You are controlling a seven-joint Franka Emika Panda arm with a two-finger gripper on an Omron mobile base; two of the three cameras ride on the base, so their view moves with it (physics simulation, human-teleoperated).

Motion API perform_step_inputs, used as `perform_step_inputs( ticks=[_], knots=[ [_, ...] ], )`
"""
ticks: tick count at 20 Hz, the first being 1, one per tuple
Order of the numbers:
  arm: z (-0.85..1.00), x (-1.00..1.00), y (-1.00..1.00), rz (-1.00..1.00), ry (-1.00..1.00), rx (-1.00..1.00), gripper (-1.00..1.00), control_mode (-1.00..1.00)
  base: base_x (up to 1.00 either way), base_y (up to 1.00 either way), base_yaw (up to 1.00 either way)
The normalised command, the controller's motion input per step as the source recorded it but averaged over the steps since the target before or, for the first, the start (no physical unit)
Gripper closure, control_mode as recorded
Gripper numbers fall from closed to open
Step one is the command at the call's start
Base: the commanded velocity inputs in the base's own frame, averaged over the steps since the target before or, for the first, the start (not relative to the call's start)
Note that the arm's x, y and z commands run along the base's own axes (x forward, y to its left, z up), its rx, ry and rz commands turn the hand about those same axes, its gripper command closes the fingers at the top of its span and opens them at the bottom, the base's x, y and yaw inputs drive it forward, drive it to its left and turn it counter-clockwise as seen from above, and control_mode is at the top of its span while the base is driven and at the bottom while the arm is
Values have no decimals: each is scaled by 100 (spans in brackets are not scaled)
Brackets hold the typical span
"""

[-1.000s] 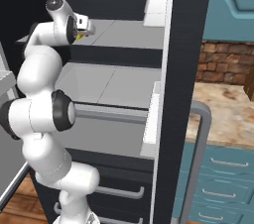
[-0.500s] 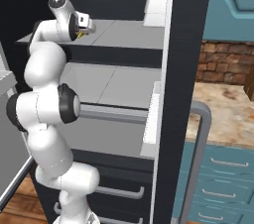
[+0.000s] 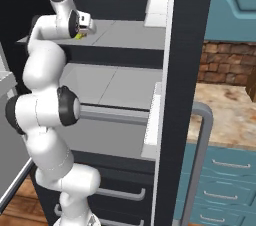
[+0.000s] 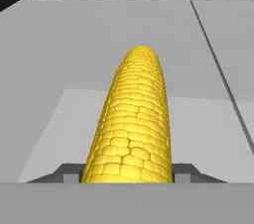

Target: Gather the cucumber and corn from the fridge and place them on a tray on the dining counter. Then gather the chicken drumstick and steak from the fridge and place them on the other tray.

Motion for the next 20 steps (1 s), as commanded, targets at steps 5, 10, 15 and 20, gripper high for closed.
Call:
perform_step_inputs(
  ticks=[5, 10, 15, 20],
  knots=[
    [-35, -98, -39, 9, 0, 4, 100, -100, 0, 0, 0],
    [-21, -100, -13, 4, 0, 3, 100, -100, 0, 0, 0],
    [-5, -100, 0, 0, 0, 0, 100, -100, 0, 0, 0],
    [-24, -100, 0, 0, 1, 0, 100, -100, 0, 0, 0]
  ],
)
